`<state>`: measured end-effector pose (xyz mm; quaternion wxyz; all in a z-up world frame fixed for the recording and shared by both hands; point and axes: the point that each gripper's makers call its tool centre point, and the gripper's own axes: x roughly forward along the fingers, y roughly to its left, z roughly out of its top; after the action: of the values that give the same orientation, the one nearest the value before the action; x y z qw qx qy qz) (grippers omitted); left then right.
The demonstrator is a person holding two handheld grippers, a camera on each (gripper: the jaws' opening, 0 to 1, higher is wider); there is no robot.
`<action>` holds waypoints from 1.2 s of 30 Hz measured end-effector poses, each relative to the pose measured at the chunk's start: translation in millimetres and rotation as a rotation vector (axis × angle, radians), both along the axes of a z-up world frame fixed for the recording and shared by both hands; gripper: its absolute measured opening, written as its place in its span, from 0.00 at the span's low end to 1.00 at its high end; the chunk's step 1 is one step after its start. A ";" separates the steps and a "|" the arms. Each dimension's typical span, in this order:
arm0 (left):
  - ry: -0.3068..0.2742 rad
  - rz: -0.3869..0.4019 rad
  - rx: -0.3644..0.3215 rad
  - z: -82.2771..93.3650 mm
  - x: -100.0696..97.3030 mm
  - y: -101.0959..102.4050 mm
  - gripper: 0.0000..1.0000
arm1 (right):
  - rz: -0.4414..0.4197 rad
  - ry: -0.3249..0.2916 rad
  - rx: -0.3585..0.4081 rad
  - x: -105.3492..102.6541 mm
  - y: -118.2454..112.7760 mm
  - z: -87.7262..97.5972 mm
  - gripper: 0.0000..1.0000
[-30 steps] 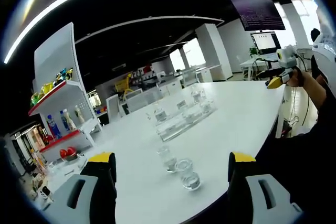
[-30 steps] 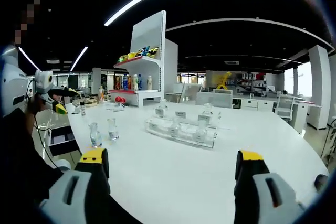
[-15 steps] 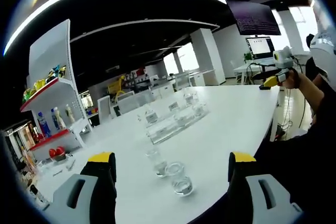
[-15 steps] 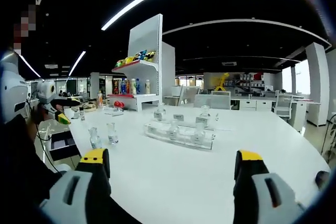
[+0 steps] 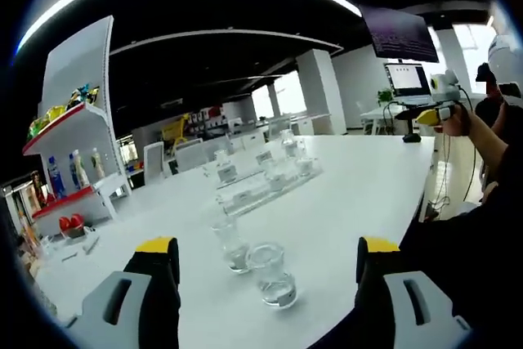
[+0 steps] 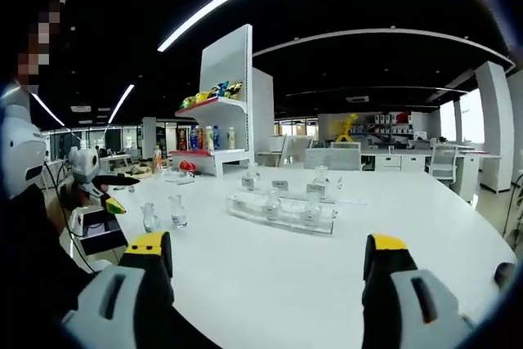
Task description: Identify the label on the chemical reagent bottle, grasp the chemical reagent bottle, and place it in the designated position on the reagent rack
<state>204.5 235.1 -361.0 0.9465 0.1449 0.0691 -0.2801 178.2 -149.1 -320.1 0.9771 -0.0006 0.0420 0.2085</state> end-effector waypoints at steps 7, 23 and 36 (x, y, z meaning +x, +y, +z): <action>-0.040 -0.009 0.036 -24.8 15.1 -2.5 0.81 | 0.021 -0.001 0.020 -0.9 4.7 1.2 0.94; -0.064 -0.037 -0.097 -45.2 30.0 -9.8 0.54 | 0.017 -0.022 0.035 -2.3 1.5 3.1 0.91; -0.100 -0.043 -0.098 -45.2 33.1 -13.8 0.37 | 0.013 -0.024 0.030 -3.7 0.7 3.3 0.90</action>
<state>237.6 221.3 -406.2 0.9484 0.1137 0.0046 -0.2960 174.5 -148.4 -316.8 0.9760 0.0113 0.0273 0.2156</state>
